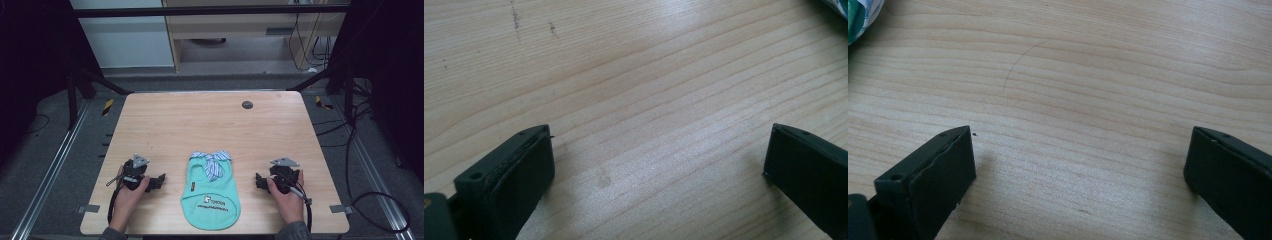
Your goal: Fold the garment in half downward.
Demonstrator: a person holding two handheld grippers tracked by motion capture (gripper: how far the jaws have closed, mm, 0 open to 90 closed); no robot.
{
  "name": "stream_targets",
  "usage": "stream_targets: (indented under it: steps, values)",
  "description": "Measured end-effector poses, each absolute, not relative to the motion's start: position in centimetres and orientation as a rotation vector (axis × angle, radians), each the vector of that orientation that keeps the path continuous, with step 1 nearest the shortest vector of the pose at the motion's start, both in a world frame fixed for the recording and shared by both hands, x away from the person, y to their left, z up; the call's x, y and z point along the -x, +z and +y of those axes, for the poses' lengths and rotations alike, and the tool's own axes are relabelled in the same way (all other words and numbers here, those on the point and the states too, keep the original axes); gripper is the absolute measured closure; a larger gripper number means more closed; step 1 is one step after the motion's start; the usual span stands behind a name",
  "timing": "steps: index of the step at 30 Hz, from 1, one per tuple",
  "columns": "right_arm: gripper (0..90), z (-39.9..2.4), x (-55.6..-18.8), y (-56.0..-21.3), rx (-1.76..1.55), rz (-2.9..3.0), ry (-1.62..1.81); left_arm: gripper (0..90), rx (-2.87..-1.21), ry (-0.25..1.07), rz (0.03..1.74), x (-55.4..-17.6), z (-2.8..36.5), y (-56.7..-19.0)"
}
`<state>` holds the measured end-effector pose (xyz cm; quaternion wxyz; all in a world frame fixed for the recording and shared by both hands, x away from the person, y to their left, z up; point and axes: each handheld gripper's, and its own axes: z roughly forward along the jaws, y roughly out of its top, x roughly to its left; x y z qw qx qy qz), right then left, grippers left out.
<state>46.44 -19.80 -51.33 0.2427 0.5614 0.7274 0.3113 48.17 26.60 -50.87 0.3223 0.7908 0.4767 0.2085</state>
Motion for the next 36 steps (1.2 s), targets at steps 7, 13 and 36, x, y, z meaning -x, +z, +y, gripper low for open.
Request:
stream_targets:
  steps: [7,13,36]
  values:
    - [0.2,-19.8,-46.5,-51.3,-1.532,1.993,0.851,2.9,-2.079,0.524,1.176,-47.6,27.3,-50.8]
    - [4.8,-19.9,-46.6,-51.3,-1.514,2.001,0.862,3.2,-2.051,0.486,1.183,-47.1,27.5,-50.2]
    - [44.9,-12.6,-50.7,-44.7,-1.158,2.329,0.849,18.6,-2.185,0.327,1.007,-52.6,19.3,-44.5]
